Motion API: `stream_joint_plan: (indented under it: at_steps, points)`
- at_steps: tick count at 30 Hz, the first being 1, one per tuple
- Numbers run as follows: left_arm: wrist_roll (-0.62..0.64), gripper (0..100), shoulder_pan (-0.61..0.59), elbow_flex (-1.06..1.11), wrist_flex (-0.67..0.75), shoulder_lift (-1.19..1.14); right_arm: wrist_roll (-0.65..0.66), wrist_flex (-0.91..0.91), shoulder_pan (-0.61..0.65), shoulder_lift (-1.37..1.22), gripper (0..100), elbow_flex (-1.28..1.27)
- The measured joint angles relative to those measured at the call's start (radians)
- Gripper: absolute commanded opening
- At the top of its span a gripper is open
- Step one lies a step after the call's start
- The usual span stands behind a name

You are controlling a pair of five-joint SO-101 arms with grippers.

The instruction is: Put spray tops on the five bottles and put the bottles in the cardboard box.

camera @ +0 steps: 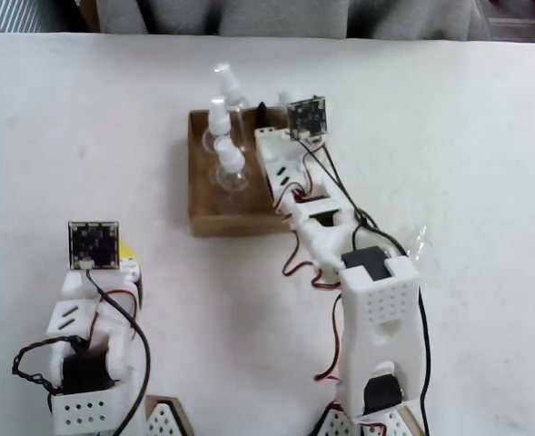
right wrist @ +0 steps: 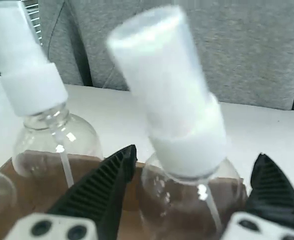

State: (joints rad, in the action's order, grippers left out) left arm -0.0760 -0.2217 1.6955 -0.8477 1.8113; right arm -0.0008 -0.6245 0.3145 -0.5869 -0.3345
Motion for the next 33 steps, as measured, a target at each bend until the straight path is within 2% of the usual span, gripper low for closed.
stream_joint_plan:
  at_steps: [12,33]
  points:
    - [0.0,2,0.0,0.0,0.0,0.0,0.0,0.0,0.002,0.008,32.0,0.0]
    - [0.0,2,0.0,0.0,0.0,0.0,0.0,0.0,-0.011,0.247,32.0,-0.061]
